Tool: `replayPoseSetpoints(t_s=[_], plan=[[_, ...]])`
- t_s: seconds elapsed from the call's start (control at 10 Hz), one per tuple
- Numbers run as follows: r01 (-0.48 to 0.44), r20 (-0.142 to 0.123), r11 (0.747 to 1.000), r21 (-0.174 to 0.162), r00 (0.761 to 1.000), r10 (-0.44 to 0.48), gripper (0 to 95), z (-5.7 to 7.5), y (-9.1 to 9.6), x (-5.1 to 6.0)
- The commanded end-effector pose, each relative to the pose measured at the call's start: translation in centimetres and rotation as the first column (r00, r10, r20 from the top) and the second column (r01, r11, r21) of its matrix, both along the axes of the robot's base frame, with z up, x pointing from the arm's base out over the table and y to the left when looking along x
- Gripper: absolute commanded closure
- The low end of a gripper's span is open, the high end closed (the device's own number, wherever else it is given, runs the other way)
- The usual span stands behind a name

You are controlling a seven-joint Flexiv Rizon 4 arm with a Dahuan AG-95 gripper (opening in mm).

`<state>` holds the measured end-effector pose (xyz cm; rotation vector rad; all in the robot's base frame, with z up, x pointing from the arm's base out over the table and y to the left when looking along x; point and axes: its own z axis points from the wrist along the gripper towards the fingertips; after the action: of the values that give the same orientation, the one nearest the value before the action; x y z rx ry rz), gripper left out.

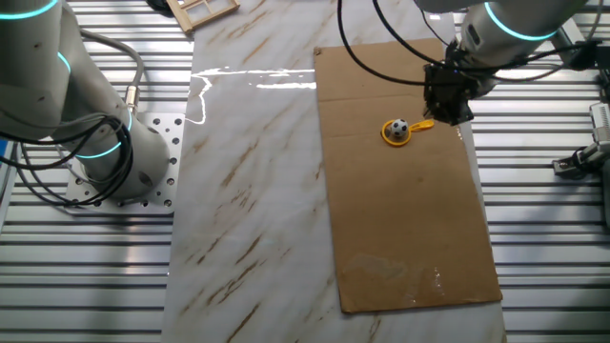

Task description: Remove the bubble ring from the ball

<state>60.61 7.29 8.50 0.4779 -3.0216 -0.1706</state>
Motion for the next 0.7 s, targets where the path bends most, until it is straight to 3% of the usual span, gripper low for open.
replayPoseSetpoints(t_s=[0.1,0.2,0.3,0.7], plan=[[0.033,-0.001,0.999,0.001,0.999,-0.033,57.0,-0.9,1.2,0.5],[0.033,-0.001,0.999,0.003,0.999,-0.033,57.0,-1.2,1.3,0.7],[0.035,-0.002,0.999,0.012,0.999,-0.035,38.0,-1.4,1.3,0.8],[0.037,0.009,0.999,0.029,0.999,-0.038,38.0,-2.7,0.3,0.4]])
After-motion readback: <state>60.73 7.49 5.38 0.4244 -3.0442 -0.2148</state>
